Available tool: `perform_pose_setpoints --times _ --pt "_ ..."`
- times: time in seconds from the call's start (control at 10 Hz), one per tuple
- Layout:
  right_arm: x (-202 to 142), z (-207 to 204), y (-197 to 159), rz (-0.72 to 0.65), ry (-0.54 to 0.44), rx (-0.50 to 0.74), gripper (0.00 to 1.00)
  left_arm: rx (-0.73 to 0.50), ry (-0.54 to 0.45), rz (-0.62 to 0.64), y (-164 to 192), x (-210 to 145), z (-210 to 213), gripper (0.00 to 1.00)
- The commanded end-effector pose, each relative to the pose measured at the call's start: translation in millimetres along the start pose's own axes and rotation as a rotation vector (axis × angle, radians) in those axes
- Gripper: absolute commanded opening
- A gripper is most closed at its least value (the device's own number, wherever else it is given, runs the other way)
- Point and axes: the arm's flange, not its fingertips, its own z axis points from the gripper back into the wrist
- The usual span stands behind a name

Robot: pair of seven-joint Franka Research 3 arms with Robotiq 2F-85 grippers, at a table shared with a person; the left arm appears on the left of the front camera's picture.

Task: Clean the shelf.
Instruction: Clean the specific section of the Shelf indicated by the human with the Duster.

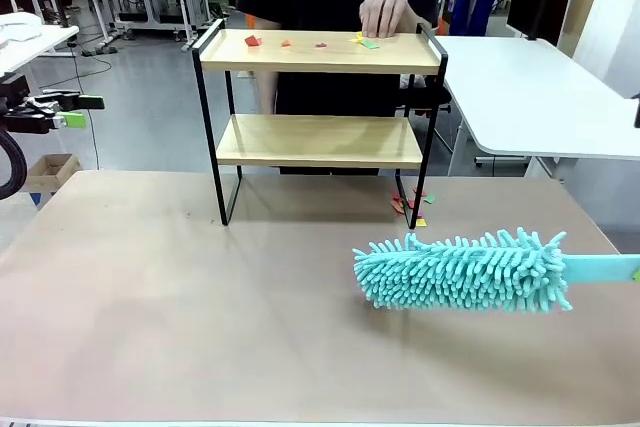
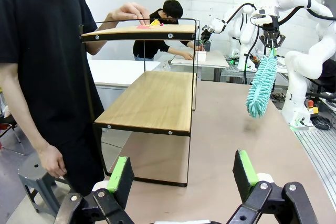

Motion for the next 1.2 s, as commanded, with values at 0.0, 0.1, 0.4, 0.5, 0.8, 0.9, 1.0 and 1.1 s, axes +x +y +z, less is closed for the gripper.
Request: perform_pose_setpoints --times 0.0,0.1,0.4,0.5,0.8,0.9,1.0,1.1 --pt "2 1 1 -0.007 -0.009 0.002 0.13 0.002 -0.002 -0.005 -3 3 0 1.00" --pt "2 1 1 -0.007 -0.009 0.002 0.13 0.002 -0.002 -0.005 -3 3 0 1.00" --pt "2 1 1 -0.007 -0.009 0.002 0.13 0.002 -0.002 -0.005 -3 3 0 1.00" --pt "2 1 1 -0.007 -0.009 0.002 0.13 0.002 -0.002 -0.005 -3 3 0 1.00" --pt "2 1 1 -0.007 -0.009 0.002 0.13 0.002 -0.002 -0.005 -3 3 0 1.00" --pt "2 1 1 -0.007 -0.009 0.002 0.13 0.002 -0.002 -0.005 -3 3 0 1.00" --pt "0 0 0 0.000 0.000 0.000 0.13 0.002 -0.002 -0.005 -3 3 0 1.00" --pt "15 6 12 -0.015 -0.064 0.021 0.13 0.002 -0.002 -0.005 -3 3 0 1.00"
